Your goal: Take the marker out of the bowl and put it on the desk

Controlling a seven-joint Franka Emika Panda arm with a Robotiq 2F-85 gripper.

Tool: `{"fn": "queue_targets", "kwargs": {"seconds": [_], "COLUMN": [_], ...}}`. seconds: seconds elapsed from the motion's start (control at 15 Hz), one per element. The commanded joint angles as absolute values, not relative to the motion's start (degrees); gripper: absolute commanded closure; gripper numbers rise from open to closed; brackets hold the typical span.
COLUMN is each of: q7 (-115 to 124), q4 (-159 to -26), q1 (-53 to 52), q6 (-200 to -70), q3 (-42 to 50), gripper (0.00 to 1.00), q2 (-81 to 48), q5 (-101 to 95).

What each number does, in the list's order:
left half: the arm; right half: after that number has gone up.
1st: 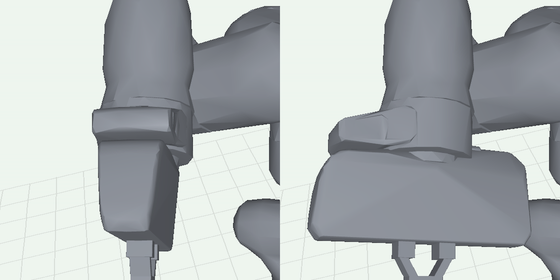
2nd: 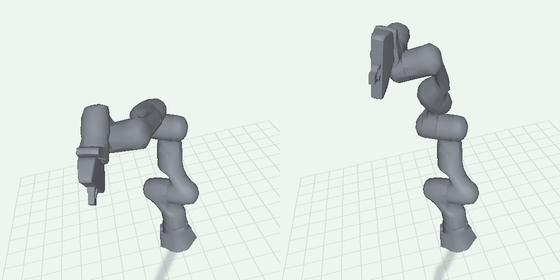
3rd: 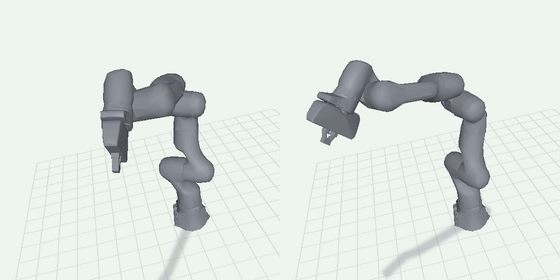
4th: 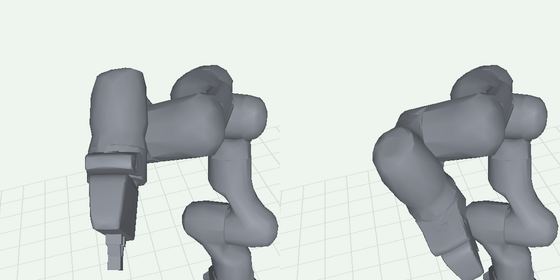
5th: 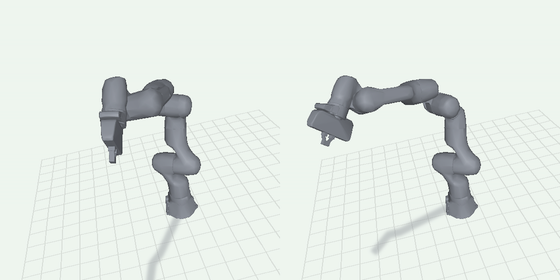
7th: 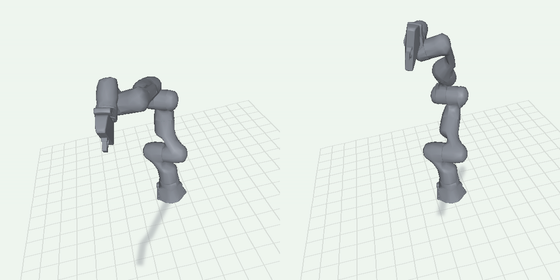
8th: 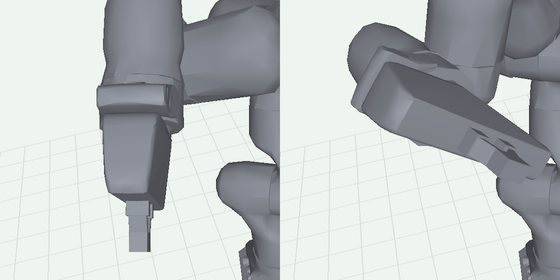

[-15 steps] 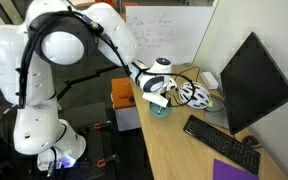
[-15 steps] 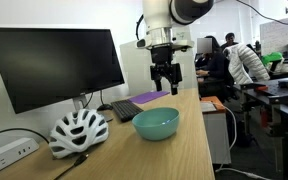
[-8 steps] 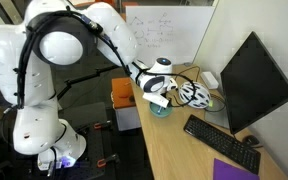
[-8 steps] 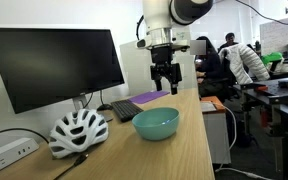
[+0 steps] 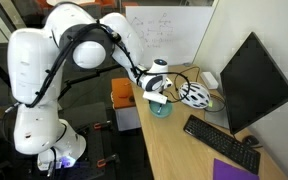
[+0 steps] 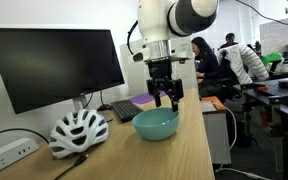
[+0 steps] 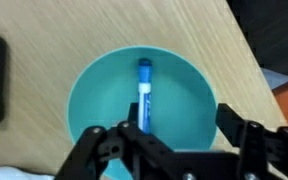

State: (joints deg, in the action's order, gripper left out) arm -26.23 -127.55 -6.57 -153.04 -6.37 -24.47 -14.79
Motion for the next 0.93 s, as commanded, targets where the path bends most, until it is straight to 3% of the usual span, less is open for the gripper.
{"fn": "queue_targets", "kwargs": {"seconds": [0.0,0.13,0.27,0.67,0.73,0.8,0.87], "q7": [-24.16,-24.83,-25.29,-24.88,-24.68,-24.47,-24.35], "q4": [-120.51,-116.68,-113.02,-106.13,-105.7,-105.31,-105.44], "q1": [-7.63,-7.3,-7.3,-8.4,-8.47,-8.51,-8.5], "q6": [-151.8,-150.54,-149.17,-147.65,-147.54,-147.31,-147.12], "q3": [-5.5,-5.68,-5.96,-5.8,-5.75,-5.71,-5.76], "gripper": [0.47,0.63,0.71,0.58,0.64,0.84,0.85], "q2": [-30.41,-33.86,-37.18,-43.56,-44.1,-44.47,-44.11], "q5": [-18.79,-19.23,-19.1,-19.53,-19.48,-19.4,-19.36]}}
